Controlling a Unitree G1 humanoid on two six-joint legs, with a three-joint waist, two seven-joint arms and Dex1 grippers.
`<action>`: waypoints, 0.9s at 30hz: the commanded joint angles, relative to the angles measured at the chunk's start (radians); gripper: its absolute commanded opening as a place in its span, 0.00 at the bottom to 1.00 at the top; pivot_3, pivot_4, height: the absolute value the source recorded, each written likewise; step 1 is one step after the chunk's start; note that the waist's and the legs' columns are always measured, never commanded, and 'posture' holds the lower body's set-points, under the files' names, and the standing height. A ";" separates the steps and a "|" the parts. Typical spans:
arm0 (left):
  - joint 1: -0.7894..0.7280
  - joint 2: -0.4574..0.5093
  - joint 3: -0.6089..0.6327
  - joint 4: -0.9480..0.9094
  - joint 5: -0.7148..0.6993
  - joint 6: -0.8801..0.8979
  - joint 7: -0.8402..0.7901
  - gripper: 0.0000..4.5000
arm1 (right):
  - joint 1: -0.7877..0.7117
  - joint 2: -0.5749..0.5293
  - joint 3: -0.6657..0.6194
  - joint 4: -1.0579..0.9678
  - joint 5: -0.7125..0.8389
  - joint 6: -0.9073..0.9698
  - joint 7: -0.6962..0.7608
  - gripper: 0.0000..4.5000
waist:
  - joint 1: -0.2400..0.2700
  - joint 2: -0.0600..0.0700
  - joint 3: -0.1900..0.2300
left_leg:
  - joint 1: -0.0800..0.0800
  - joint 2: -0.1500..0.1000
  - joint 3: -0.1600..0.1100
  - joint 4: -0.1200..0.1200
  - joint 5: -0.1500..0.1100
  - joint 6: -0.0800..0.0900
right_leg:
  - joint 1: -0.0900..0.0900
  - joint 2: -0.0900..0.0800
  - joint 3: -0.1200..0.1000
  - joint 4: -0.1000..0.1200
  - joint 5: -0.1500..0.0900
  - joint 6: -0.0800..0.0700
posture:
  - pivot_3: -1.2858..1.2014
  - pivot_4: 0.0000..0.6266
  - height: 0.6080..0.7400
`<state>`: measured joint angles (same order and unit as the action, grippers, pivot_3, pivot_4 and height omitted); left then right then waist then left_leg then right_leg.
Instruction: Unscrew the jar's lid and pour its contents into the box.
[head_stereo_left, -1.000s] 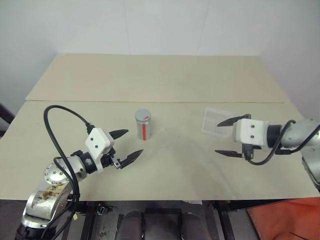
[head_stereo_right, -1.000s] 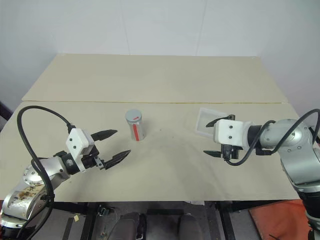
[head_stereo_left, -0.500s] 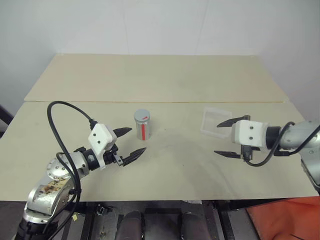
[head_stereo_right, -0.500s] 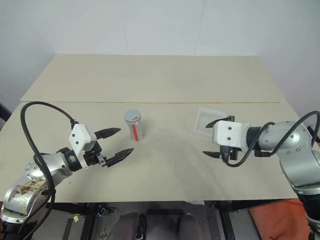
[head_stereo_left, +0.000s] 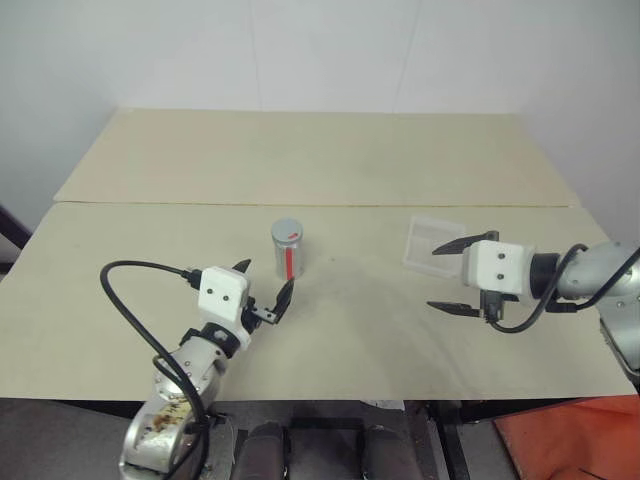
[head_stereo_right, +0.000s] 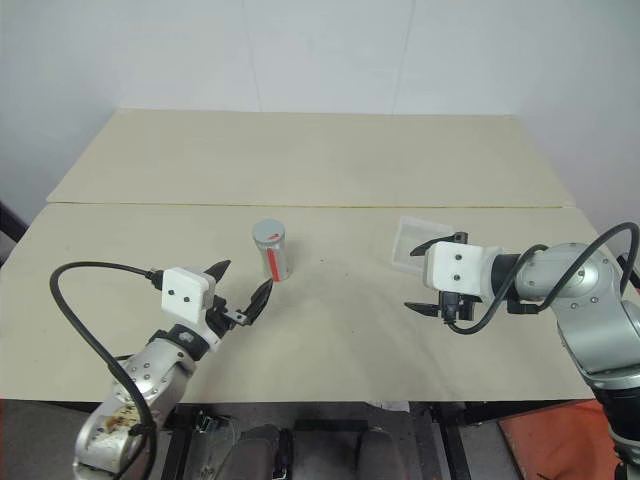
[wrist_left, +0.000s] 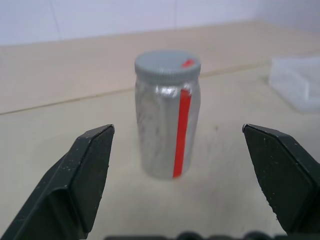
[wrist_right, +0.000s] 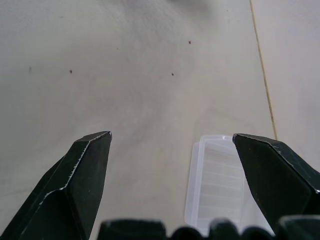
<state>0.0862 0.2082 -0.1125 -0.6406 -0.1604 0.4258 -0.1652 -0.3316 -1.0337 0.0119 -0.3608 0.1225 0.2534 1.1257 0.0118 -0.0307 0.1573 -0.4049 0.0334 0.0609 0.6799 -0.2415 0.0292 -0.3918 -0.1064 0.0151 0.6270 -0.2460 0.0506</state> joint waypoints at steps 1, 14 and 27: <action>0.001 -0.036 -0.072 0.058 0.092 -0.131 0.041 0.99 | -0.038 0.002 -0.001 -0.007 0.007 -0.020 0.004 1.00 | 0.000 0.000 0.000 | 0.000 0.000 0.000 0.000 0.000 0.000 | 0.000 0.000 0.000 0.000 0.000 0.000 | 0.52 0.24 1.00; -0.028 -0.153 -0.105 0.256 0.223 -0.283 0.139 0.99 | -0.038 -0.026 -0.029 -0.035 0.014 -0.005 0.009 1.00 | 0.000 0.000 0.000 | 0.000 0.000 0.000 0.000 0.000 0.000 | 0.000 0.000 0.000 0.000 0.000 0.000 | 0.52 0.24 1.00; -0.140 -0.208 -0.084 0.490 0.259 -0.412 0.178 0.99 | -0.046 -0.031 -0.030 -0.088 0.036 0.040 -0.004 1.00 | 0.000 0.000 0.000 | -0.001 0.000 -0.001 0.000 0.000 0.000 | 0.000 0.000 -0.001 0.000 0.000 0.000 | 0.52 0.24 1.00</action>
<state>-0.0398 0.0068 -0.1966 -0.1468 0.0828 0.0470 0.0073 -0.3616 -1.0575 0.0211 -0.4145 0.1424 0.2878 1.1331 0.0121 -0.0306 0.1572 -0.4058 0.0331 0.0600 0.6799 -0.2416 0.0293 -0.3922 -0.1067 0.0143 0.6267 -0.2459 0.0509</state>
